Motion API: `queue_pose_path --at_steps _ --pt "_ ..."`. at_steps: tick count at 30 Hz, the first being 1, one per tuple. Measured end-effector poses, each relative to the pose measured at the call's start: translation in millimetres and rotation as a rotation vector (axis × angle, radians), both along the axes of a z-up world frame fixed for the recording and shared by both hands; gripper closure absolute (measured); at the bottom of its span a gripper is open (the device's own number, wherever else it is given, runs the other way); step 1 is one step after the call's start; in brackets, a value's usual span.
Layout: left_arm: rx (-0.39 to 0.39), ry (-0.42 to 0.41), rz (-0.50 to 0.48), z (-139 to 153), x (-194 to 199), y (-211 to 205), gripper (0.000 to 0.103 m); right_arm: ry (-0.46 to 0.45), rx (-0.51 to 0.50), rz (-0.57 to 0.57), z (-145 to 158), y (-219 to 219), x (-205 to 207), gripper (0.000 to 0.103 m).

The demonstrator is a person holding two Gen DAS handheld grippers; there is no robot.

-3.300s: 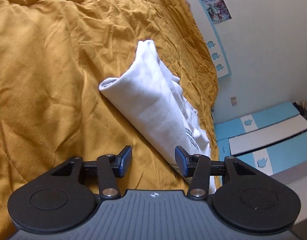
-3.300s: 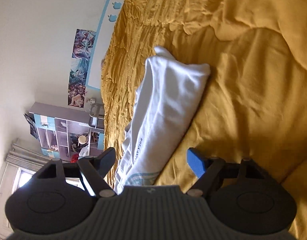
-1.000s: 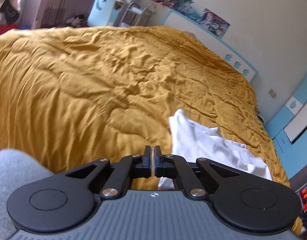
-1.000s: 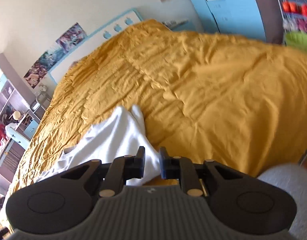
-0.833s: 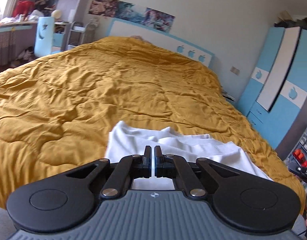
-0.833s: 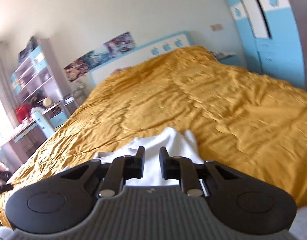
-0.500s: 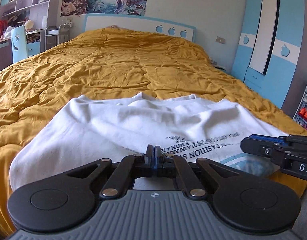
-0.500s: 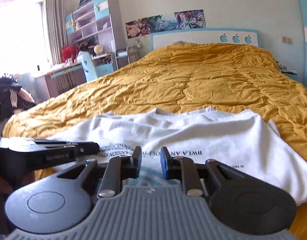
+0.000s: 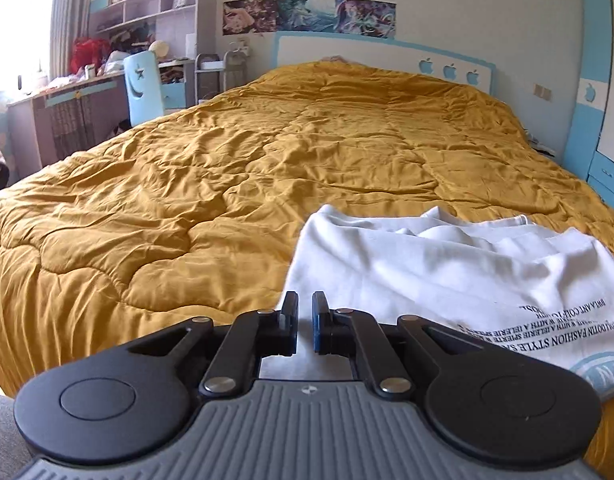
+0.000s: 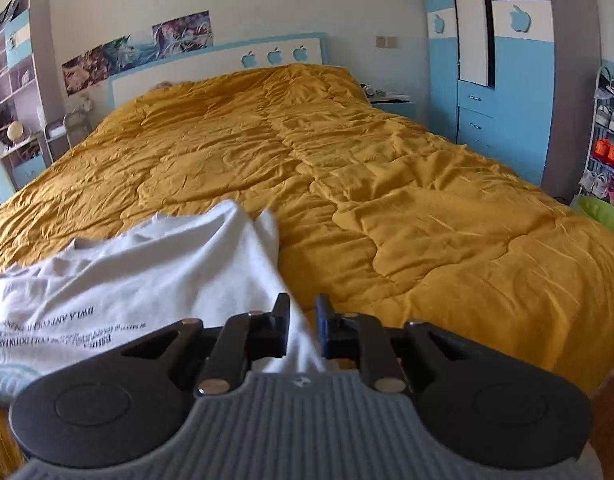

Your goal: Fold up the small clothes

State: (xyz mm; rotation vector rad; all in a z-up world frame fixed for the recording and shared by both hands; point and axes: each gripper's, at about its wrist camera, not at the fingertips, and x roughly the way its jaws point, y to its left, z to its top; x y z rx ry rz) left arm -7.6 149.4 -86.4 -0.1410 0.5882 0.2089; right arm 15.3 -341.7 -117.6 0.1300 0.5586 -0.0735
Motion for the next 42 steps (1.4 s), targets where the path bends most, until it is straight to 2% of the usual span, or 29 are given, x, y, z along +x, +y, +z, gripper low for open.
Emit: queue_pose_path --at_steps 1,3,4,5,7,8,9,12,16,18,20,23,24,26,27,28,29,30,31,34,38,39,40,42 --pt "-0.038 0.002 0.021 2.4 1.3 11.7 0.089 -0.010 -0.007 -0.008 5.8 -3.7 2.2 0.078" --pt "-0.122 0.009 0.016 7.8 5.7 29.4 0.068 -0.034 0.007 -0.010 18.4 -9.6 10.9 0.067" --pt "-0.172 0.006 0.000 11.3 9.1 38.3 0.053 -0.046 0.035 0.000 23.7 -12.2 16.4 0.061" --pt "-0.208 -0.009 -0.011 14.2 11.5 44.6 0.045 -0.054 0.078 0.022 30.3 -13.2 25.3 0.058" --pt "-0.245 -0.033 -0.056 19.6 20.5 53.6 0.040 -0.065 0.124 0.061 38.6 -12.8 41.7 0.039" --pt "-0.250 -0.032 -0.075 21.6 26.9 55.9 0.037 -0.067 0.139 0.094 43.4 -9.4 54.0 0.034" --pt "-0.250 -0.022 -0.092 23.4 34.7 57.6 0.037 -0.063 0.145 0.124 47.3 -6.9 65.2 0.030" --pt "-0.272 0.038 -0.135 26.2 64.1 59.3 0.036 -0.018 0.174 0.210 53.2 1.3 101.1 0.029" --pt "-0.348 0.133 -0.210 18.3 109.0 60.4 0.036 0.124 0.228 0.277 50.4 15.9 159.5 0.029" --pt "-0.334 0.166 -0.217 10.0 130.8 57.8 0.036 0.175 0.227 0.288 44.4 25.4 184.2 0.027" --pt "-0.310 0.212 -0.232 -2.2 152.5 53.6 0.035 0.226 0.184 0.280 34.5 36.0 209.3 0.021" --pt "-0.233 0.276 -0.221 -26.7 182.7 45.1 0.036 0.331 0.115 0.269 12.7 50.2 244.7 0.022" --pt "-0.220 0.278 -0.207 -34.1 189.6 44.5 0.037 0.338 0.108 0.276 5.8 53.7 252.4 0.022" --pt "-0.228 0.261 -0.206 -40.5 195.8 44.0 0.038 0.329 0.082 0.298 -5.0 60.5 265.1 0.027" --pt "-0.223 0.244 -0.212 -41.8 196.3 42.6 0.044 0.322 0.062 0.307 -9.3 63.3 269.4 0.034" --pt "-0.203 0.221 -0.213 -42.0 195.3 40.7 0.060 0.311 0.034 0.306 -14.0 65.4 273.2 0.053" --pt "-0.170 0.192 -0.216 -41.5 194.5 38.5 0.090 0.301 -0.001 0.289 -20.5 66.6 277.8 0.066" --pt "-0.170 0.189 -0.218 -42.4 195.2 38.7 0.102 0.307 -0.016 0.277 -25.8 66.3 282.0 0.091" --pt "-0.187 0.187 -0.208 -44.3 195.2 40.8 0.103 0.309 -0.014 0.267 -29.1 64.9 283.5 0.103" --pt "-0.195 0.146 -0.165 -43.5 190.8 47.9 0.103 0.254 0.027 0.251 -32.2 55.1 279.3 0.103" --pt "-0.212 0.062 -0.126 -31.6 179.8 59.7 0.103 0.149 -0.001 0.189 -21.8 44.5 263.5 0.103" --pt "-0.224 0.072 -0.134 -31.4 180.6 62.4 0.103 0.135 0.014 0.184 -19.4 40.1 262.1 0.103" --pt "-0.258 0.119 -0.161 -33.9 186.3 67.2 0.103 0.128 0.041 0.191 -17.2 35.3 261.7 0.103" --pt "-0.321 0.193 -0.180 -41.6 193.3 74.6 0.096 0.173 0.124 0.205 -17.7 25.9 266.3 0.103"
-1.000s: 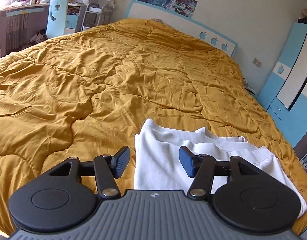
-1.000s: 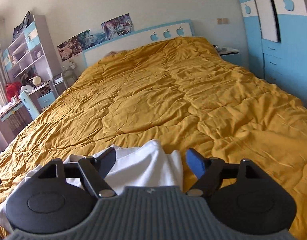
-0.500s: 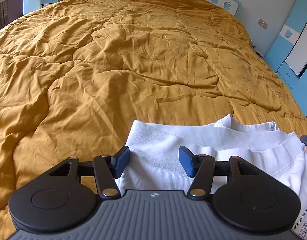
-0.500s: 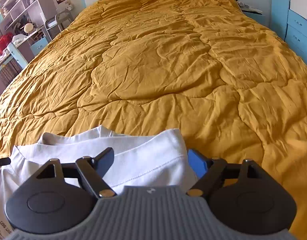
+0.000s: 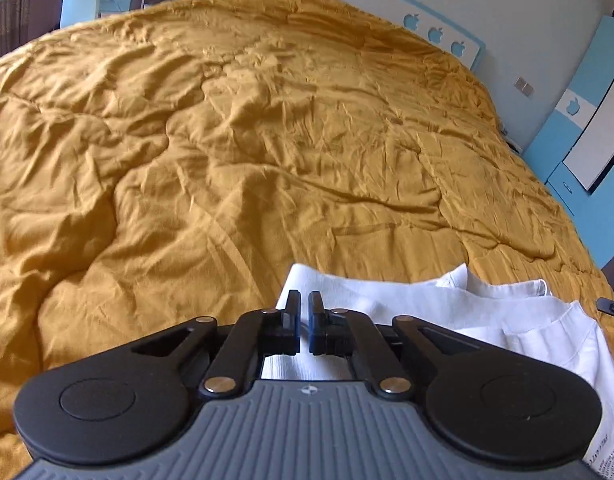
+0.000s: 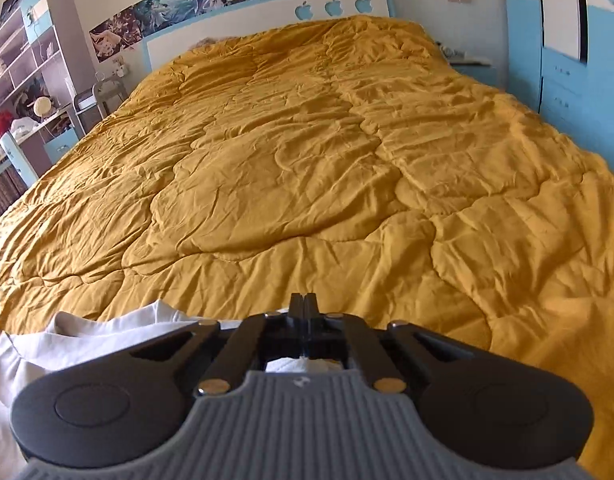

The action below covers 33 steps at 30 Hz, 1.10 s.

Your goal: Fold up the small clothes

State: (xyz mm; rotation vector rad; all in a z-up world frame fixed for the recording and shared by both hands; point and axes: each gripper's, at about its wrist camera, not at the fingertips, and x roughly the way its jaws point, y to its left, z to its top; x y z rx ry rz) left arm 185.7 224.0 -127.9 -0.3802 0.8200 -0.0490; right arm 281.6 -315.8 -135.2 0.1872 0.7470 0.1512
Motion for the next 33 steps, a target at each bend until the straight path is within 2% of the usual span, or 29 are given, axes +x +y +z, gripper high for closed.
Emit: queue_pose_path --at_steps 1,3,5,6,7,8,9,10,11,12,15,17,19,21,23,25,27,28,29,31,33 --pt "-0.052 0.019 0.023 -3.9 0.4 6.5 0.086 0.033 0.044 -0.001 -2.0 -3.6 2.4 0.102" --pt "-0.145 0.023 0.053 -7.3 -1.9 13.8 0.076 0.072 0.102 -0.016 -7.1 -6.5 4.2 0.099" --pt "-0.176 0.031 0.035 -8.3 0.9 12.8 0.055 0.094 0.134 -0.015 -13.6 -4.4 5.7 0.079" --pt "-0.178 0.043 0.023 -9.4 4.0 10.7 0.051 0.103 0.140 -0.021 -17.2 -2.3 7.5 0.059" --pt "-0.177 0.059 0.015 -10.8 7.4 8.7 0.044 0.112 0.139 -0.023 -19.3 -0.3 9.2 0.052" --pt "-0.171 0.078 0.021 -12.7 10.4 5.3 0.044 0.124 0.128 -0.019 -23.1 3.5 11.7 0.052" --pt "-0.159 0.077 0.031 -13.0 12.1 2.4 0.046 0.124 0.108 -0.017 -24.9 6.9 12.8 0.057" --pt "-0.135 0.070 0.038 -12.7 13.0 -0.3 0.061 0.120 0.088 -0.011 -26.0 10.0 13.3 0.071" --pt "-0.085 0.064 0.048 -12.2 14.9 -5.3 0.093 0.114 0.064 -0.002 -27.4 13.0 13.8 0.079" --pt "-0.046 0.064 0.057 -12.3 16.2 -8.7 0.103 0.105 0.053 0.004 -28.0 14.2 13.5 0.091" --pt "0.011 0.025 0.072 -9.1 11.5 -14.6 0.103 0.039 0.047 -0.003 -24.4 12.7 5.8 0.097" --pt "0.073 -0.042 0.096 1.7 2.4 -18.0 0.103 -0.024 0.048 -0.013 -17.8 11.1 -2.5 0.098" --pt "0.079 -0.126 0.106 15.5 -7.5 -16.9 0.103 -0.082 0.051 -0.029 -9.0 9.4 -10.3 0.099" --pt "0.083 -0.174 0.117 27.9 -11.2 -15.9 0.103 -0.136 0.043 -0.036 0.8 8.7 -15.5 0.099" --pt "0.091 -0.154 0.109 32.2 -4.3 -14.7 0.103 -0.170 0.036 -0.030 8.4 8.6 -16.6 0.099" --pt "0.069 -0.083 0.084 25.9 6.2 -10.0 0.103 -0.181 0.030 -0.026 13.2 8.7 -15.1 0.099" --pt "-0.002 0.015 0.075 9.3 14.5 -0.9 0.088 -0.170 0.032 -0.029 12.2 7.8 -13.5 0.099" --pt "-0.049 0.044 0.085 0.9 15.9 4.4 0.063 -0.165 0.032 -0.032 10.3 7.2 -13.5 0.099" --pt "-0.088 0.057 0.094 -6.2 16.9 8.0 0.044 -0.160 0.032 -0.035 7.7 6.6 -13.8 0.099" --pt "-0.129 0.093 0.066 -18.6 20.7 9.1 0.041 -0.147 0.033 -0.043 1.4 5.6 -14.7 0.099" --pt "-0.111 0.118 0.025 -23.4 25.9 4.1 0.049 -0.134 0.043 -0.058 -4.3 4.3 -15.1 0.099"
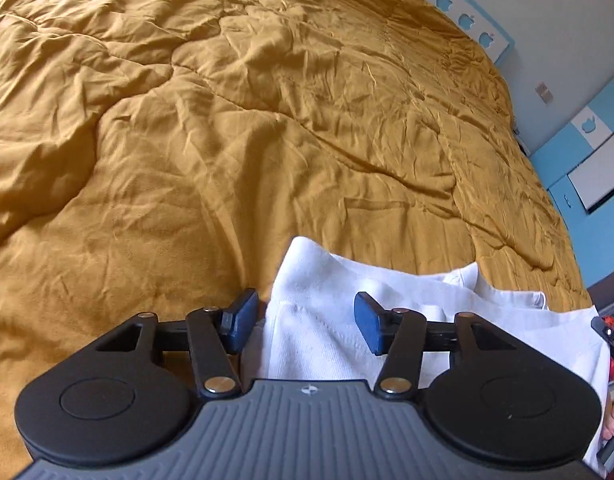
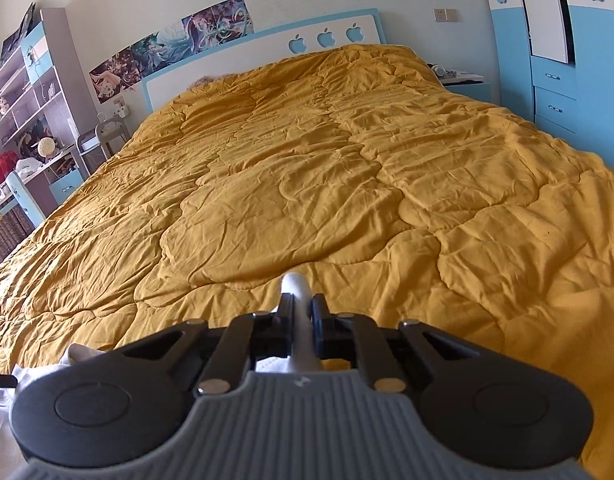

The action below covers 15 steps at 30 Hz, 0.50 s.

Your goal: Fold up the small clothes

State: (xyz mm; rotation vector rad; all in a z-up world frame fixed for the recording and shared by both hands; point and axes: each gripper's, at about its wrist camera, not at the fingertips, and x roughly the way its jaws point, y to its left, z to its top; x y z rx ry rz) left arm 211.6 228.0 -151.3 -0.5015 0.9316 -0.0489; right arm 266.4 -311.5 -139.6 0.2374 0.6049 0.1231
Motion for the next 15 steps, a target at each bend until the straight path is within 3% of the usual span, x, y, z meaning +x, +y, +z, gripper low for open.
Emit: queue_pose_path --at_steps 1,2,10,15 --pt "0.035 -0.011 0.015 1.0 -1.0 -3.3 0.074 0.004 0.007 -0.005 -1.7 -0.8 0.1 0.099" --pt "0.038 -0.023 0.032 3.0 -1.6 -4.0 0.091 0.004 0.013 -0.010 -2.6 -1.6 0.3 0.099" --pt "-0.015 -0.293 0.093 43.9 -18.7 -6.8 0.093 -0.111 -0.054 0.008 21.7 3.0 0.2 0.100" --pt "-0.070 -0.249 0.179 9.8 -0.1 2.2 0.092 -0.117 -0.091 -0.039 20.2 2.5 19.6 0.100"
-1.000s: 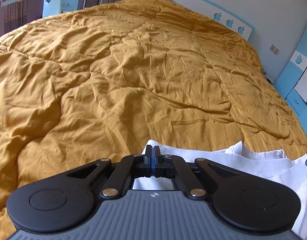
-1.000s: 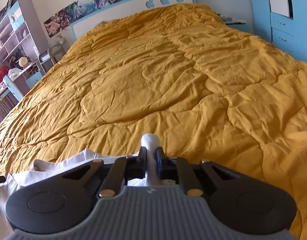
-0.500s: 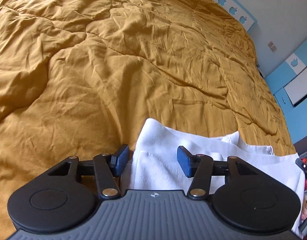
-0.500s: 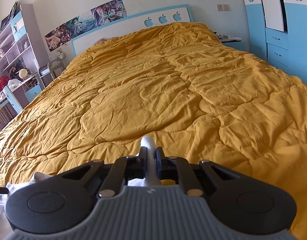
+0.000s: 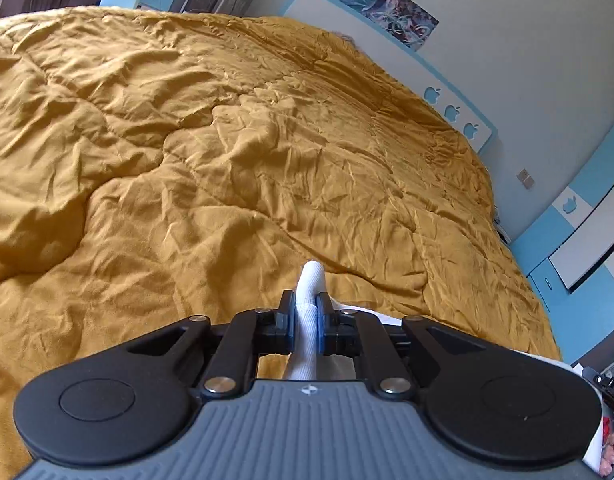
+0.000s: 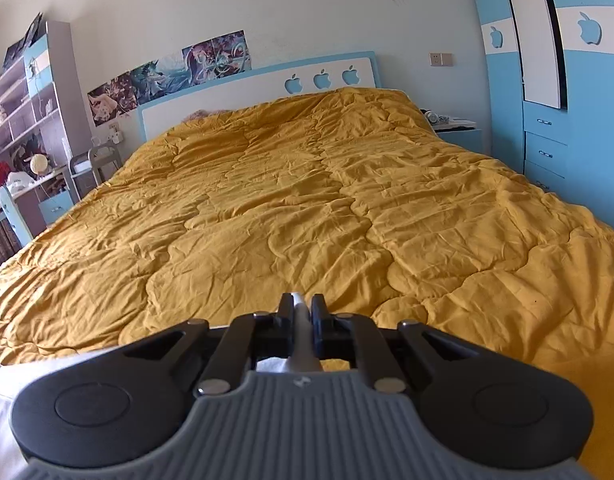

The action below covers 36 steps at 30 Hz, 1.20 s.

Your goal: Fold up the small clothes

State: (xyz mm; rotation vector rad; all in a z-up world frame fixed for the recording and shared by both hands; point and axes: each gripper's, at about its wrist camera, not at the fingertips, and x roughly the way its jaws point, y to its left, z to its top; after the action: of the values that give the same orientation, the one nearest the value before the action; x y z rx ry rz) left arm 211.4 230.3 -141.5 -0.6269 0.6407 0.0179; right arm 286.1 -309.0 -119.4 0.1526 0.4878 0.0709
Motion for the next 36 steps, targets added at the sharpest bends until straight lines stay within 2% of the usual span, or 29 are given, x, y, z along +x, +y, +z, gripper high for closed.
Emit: queue_pose_path --at_steps 2,5,7,8,9,10,12,13,14,16,18,19,21,24,27,28,31,32,34,35,36 --pt "-0.015 0.078 0.006 -24.1 9.6 0.1 0.092 0.055 -0.036 -0.013 -20.8 4.4 8.6 0.100" --pt "-0.057 0.084 0.009 -37.9 10.3 6.2 0.090 0.173 -0.062 -0.043 -62.1 5.7 19.1 0.100" --pt "-0.088 0.099 0.014 -36.9 10.9 13.0 0.083 0.209 -0.032 -0.089 -75.2 -2.1 22.7 0.097" --pt "-0.089 0.105 0.008 -35.2 11.0 15.3 0.081 0.217 -0.017 -0.109 -76.1 -5.8 23.9 0.092" --pt "-0.075 0.108 0.004 -31.5 10.4 16.3 0.080 0.223 -0.015 -0.138 -74.9 -9.4 24.5 0.077" --pt "-0.025 0.112 0.002 -24.2 7.8 14.4 0.079 0.220 -0.024 -0.178 -72.1 -12.2 23.5 0.073" --pt "0.151 0.104 0.001 -4.1 -1.1 2.8 0.072 0.226 -0.094 -0.284 -63.6 -17.2 20.2 0.083" --pt "0.240 0.094 0.000 5.6 -5.9 -4.0 0.069 0.224 -0.105 -0.300 -59.0 -21.5 17.4 0.084" --pt "0.345 0.071 0.004 19.3 -15.0 -13.3 0.068 0.219 -0.093 -0.299 -54.2 -25.8 13.8 0.084" --pt "0.413 0.029 -0.021 40.3 -29.1 -26.0 0.068 0.183 0.025 -0.265 -36.2 -35.9 -1.3 0.084" --pt "0.385 -0.023 -0.062 59.5 -43.6 -38.7 0.072 0.148 0.138 -0.179 -18.1 -31.6 -17.9 0.084" --pt "0.354 -0.051 -0.090 68.8 -51.0 -47.7 0.079 0.128 0.172 -0.119 -9.2 -21.6 -26.1 0.084" --pt "0.286 -0.093 -0.161 79.9 -61.0 -68.5 0.085 0.092 0.178 -0.002 3.9 8.4 -42.5 0.084" --pt "0.222 -0.090 -0.269 76.3 -66.8 -108.9 0.088 0.068 0.093 0.240 11.4 80.0 -68.0 0.084" --pt "0.250 -0.039 -0.295 51.8 -70.3 -144.7 0.091 0.015 -0.083 0.400 -1.9 150.2 -97.7 0.084" --pt "0.243 -0.035 -0.309 39.9 -75.4 -152.4 0.093 0.030 -0.095 0.432 -9.8 164.3 -102.1 0.085" --pt "0.261 -0.011 -0.257 12.0 -92.7 -154.1 0.093 0.102 -0.120 0.445 -38.7 185.2 -106.0 0.088" --pt "0.266 0.002 -0.241 4.9 -95.5 -151.3 0.095 0.123 -0.141 0.415 -49.1 184.2 -105.7 0.088" --pt "0.229 -0.003 -0.212 -6.1 -108.7 -137.4 0.097 0.167 -0.110 0.332 -63.7 168.3 -100.4 0.089" --pt "0.213 -0.012 -0.205 -7.1 -112.4 -129.5 0.097 0.179 -0.065 0.278 -69.8 151.4 -97.0 0.092" --pt "0.202 -0.017 -0.196 -6.7 -114.8 -122.7 0.097 0.179 -0.028 0.234 -72.4 136.6 -94.3 0.103"
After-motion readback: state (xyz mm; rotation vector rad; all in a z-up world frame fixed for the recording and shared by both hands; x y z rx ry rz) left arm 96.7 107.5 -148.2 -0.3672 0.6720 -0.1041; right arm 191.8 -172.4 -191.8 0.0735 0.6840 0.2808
